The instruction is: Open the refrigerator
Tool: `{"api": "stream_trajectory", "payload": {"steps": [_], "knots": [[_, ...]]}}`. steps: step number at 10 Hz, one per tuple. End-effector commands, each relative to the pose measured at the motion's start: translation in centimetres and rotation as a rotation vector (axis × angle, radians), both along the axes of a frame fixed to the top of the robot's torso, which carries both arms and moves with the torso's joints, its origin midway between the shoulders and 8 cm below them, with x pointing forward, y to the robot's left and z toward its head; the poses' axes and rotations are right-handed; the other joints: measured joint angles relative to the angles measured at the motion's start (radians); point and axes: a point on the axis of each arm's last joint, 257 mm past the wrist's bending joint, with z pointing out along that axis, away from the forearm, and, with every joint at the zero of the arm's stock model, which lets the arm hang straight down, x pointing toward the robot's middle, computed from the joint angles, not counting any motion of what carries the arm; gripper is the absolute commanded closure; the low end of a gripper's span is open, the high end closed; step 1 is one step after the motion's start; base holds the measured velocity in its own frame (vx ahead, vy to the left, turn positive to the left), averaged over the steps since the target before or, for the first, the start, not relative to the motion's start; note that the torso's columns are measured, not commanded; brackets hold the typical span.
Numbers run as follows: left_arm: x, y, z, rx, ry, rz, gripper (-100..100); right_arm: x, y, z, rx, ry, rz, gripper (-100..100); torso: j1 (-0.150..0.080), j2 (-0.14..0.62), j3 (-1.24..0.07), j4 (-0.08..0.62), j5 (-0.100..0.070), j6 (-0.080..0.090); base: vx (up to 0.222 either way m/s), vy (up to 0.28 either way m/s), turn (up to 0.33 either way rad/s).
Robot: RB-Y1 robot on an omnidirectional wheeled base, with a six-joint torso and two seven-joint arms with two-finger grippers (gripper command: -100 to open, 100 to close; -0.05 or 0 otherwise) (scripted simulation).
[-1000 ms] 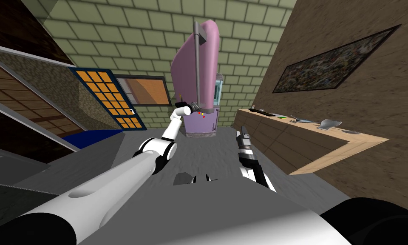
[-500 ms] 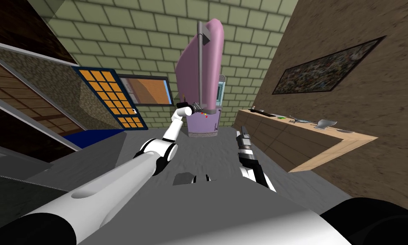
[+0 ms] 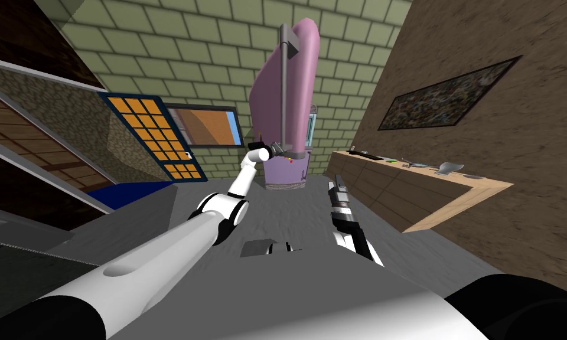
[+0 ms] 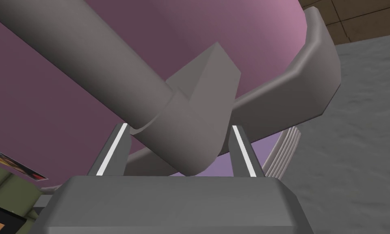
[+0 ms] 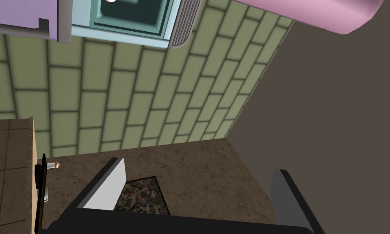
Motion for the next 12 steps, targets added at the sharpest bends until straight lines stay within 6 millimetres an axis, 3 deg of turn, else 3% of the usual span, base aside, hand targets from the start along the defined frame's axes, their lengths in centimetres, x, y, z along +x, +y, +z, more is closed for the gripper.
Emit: {"api": "stream_trajectory", "payload": {"steps": [1,2,3,5,8,10,11,12], "knots": [[-1.0,-1.1,0.7,-0.006,-0.016,-0.032,100,0.0,0.0,0.0,0.0,0.0,0.0,0,-0.003,-0.002,-0.002,0.0,0.0,-0.001,0.007,0.262,-0.031],[-1.0,-1.1,0.7,-0.006,-0.016,-0.032,100,0.0,0.0,0.0,0.0,0.0,0.0,0,-0.002,-0.004,-0.003,0.001,0.0,-0.001,-0.004,0.216,-0.033],[-1.6,-1.7,1.3,0.006,0.006,-0.055,-100,0.0,0.0,0.0,0.0,0.0,0.0,0,-0.003,-0.004,-0.003,0.0,0.0,-0.002,0.008,0.048,0.054],[-2.2,-1.7,3.0,0.008,0.006,-0.068,-100,0.0,0.0,0.0,0.001,0.0,0.0,0,-0.016,-0.003,-0.002,-0.001,-0.005,0.002,0.015,-0.079,0.076],[-2.8,-1.7,4.6,0.01,0.006,-0.081,-100,0.0,0.0,0.0,0.001,0.0,0.0,0,0.001,0.005,0.003,0.006,0.002,-0.001,0.025,-0.066,0.032],[-2.8,-1.7,4.6,0.01,0.006,-0.081,-100,0.0,0.0,0.0,0.001,0.0,0.0,0,0.008,0.007,0.004,0.01,0.005,-0.004,0.005,-0.008,-0.003],[-2.6,-2.4,2.6,0.032,0.041,-0.092,-100,0.0,0.0,0.0,0.001,0.0,0.0,0,0.008,0.008,0.004,0.01,0.005,-0.003,0.002,-0.005,-0.01],[-2.6,-2.5,2.2,0.035,0.048,-0.094,0,0.0,0.0,0.0,0.001,0.0,0.0,0,0.003,0.007,0.005,0.006,0.003,-0.001,0.0,0.0,0.0]]}}
